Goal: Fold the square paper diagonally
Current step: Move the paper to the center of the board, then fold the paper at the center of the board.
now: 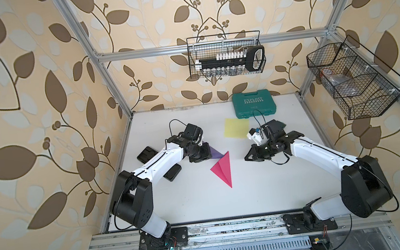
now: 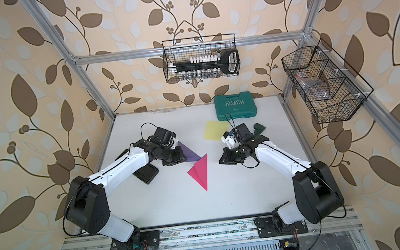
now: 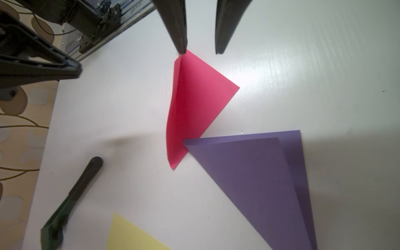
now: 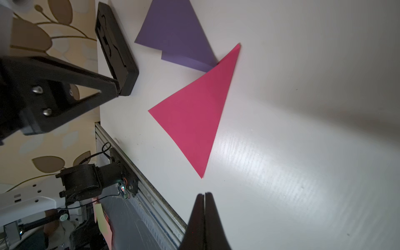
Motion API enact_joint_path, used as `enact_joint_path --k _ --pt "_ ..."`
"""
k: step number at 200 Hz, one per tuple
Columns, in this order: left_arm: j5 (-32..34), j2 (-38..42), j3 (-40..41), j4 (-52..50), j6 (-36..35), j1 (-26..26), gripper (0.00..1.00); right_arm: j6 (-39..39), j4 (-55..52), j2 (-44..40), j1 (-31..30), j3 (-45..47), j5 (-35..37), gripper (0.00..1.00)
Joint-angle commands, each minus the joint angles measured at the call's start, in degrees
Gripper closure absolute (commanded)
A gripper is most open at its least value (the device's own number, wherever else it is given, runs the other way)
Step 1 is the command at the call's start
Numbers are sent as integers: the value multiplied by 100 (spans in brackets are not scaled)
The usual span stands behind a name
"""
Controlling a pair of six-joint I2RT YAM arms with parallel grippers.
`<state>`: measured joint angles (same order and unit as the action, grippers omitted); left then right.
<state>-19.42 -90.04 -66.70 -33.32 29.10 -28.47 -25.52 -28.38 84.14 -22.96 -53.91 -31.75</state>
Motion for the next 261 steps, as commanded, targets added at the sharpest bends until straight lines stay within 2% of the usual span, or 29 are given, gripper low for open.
enact_joint_path --k 1,59,139,174,261 --pt "-164 107 -186 136 132 -241 78 -533 524 378 -371 -108 217 100" --pt "-155 93 -244 189 334 -440 83 -1673 1451 1483 -875 -453 535 100" --pt "-398 -159 -12 512 368 -454 95 -1982 1492 2560 -1168 -946 866 100" --pt "-465 -360 203 742 421 -518 100 -2010 1493 2753 -1206 -904 917 100" --pt "-391 -1087 640 1328 472 -651 100 -1883 1627 2557 -1219 -693 803 100"
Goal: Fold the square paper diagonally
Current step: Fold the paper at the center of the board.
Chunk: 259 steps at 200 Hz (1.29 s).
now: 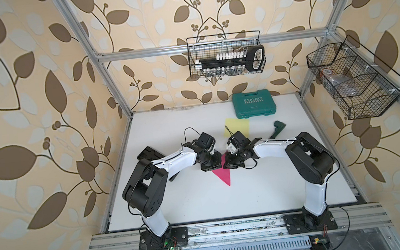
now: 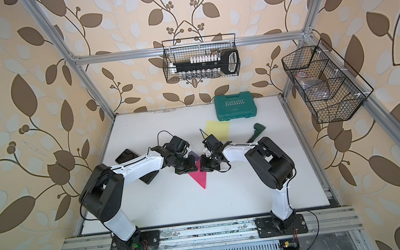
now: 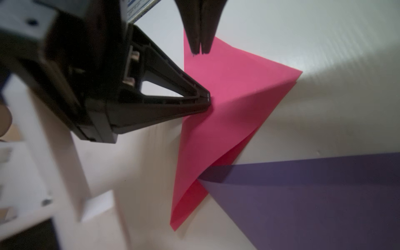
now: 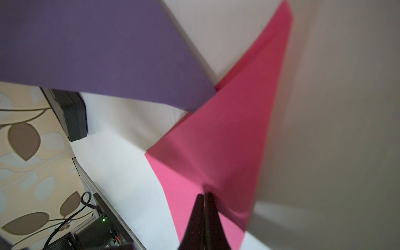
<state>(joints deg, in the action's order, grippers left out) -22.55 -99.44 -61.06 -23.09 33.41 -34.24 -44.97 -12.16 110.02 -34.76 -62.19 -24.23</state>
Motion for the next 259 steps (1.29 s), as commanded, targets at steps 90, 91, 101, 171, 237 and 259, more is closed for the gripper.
enact_joint_path --k 90,91,101,171,237,259 --pt "-94 -706 151 732 109 -297 100 -43 -177 -470 -23 172 -5 100" --pt "-88 -707 158 734 107 -300 100 -49 -175 -471 -22 172 -4 100" --pt "-58 -709 181 753 102 -318 100 -106 -193 -486 -1 166 13 100" --pt "-40 -709 218 738 60 -356 100 -227 -252 -317 164 268 174 100" --pt "40 -355 190 814 206 -529 100 -451 -111 -255 243 548 310 100" --pt "65 -205 224 907 316 -545 93 -705 -39 -253 261 641 340 100"
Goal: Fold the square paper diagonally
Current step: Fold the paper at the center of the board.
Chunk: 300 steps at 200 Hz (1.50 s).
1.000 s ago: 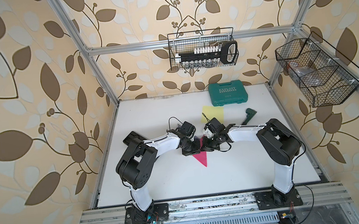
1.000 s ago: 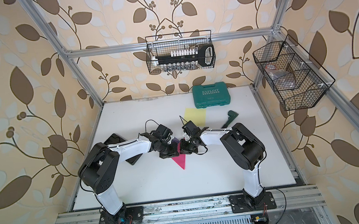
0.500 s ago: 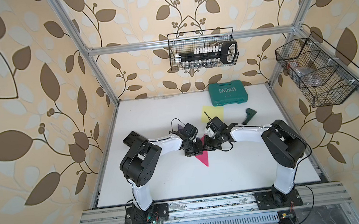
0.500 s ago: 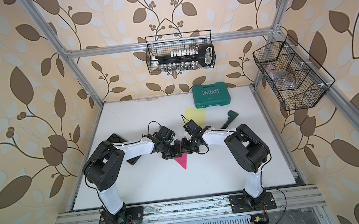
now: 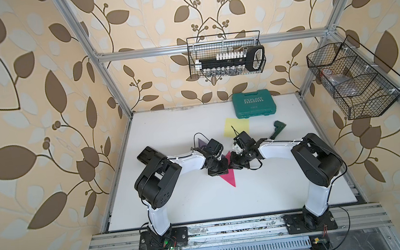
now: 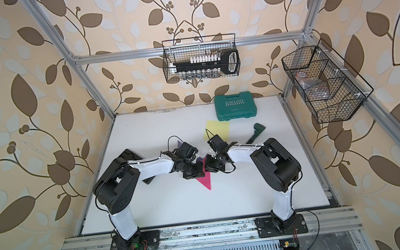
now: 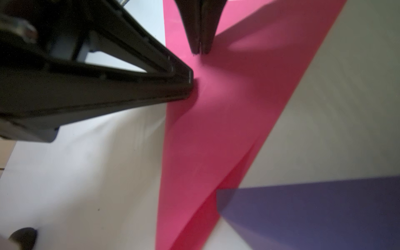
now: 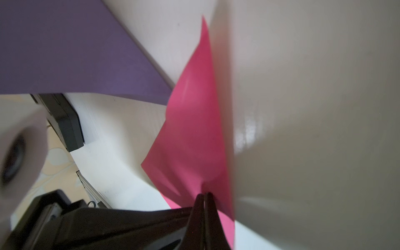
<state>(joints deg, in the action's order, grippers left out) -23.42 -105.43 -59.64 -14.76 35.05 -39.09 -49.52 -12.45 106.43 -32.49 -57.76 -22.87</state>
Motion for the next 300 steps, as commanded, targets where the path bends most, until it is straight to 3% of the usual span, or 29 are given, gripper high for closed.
enact_joint_path --k 1,39,86,198,300 --pt "153 401 83 85 156 -58 93 -255 -7 106 37 201 200 100" --pt "51 599 312 662 491 -95 89 -384 110 86 48 323 196 100" --pt "-109 421 390 1130 791 -172 99 -619 485 146 100 492 14 100" --pt "19 -95 820 1251 616 -261 100 -761 808 42 272 780 -255 100" --pt "56 178 1586 1494 679 -301 100 -577 872 342 728 601 -360 100"
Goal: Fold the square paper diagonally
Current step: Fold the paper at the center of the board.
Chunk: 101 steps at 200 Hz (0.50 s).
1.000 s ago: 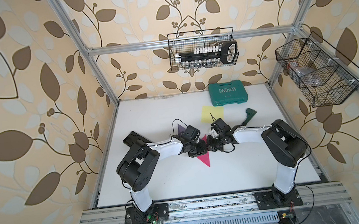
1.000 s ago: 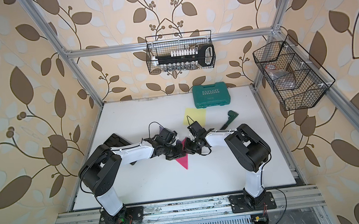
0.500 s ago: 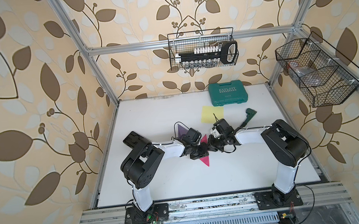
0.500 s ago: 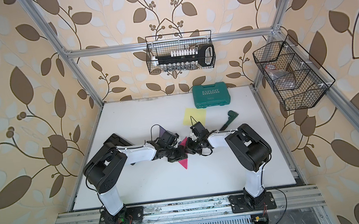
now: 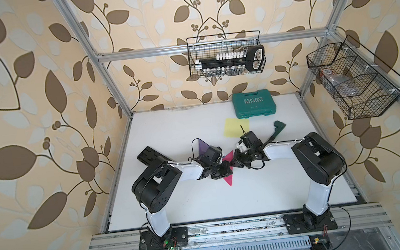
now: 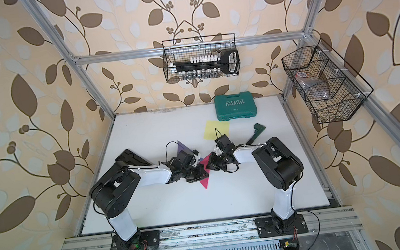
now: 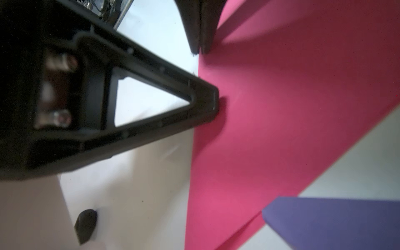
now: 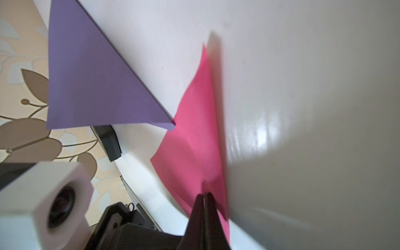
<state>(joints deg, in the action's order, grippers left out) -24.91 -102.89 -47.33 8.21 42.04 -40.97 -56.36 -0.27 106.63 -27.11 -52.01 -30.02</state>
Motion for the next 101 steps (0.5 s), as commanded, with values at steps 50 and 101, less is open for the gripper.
enact_joint_path --k 50,101 --pt "258 -56 338 -926 -74 -130 100 285 -400 435 512 -103 326 100" --pt "267 -82 323 -979 -100 -139 100 336 -325 716 652 -291 302 100"
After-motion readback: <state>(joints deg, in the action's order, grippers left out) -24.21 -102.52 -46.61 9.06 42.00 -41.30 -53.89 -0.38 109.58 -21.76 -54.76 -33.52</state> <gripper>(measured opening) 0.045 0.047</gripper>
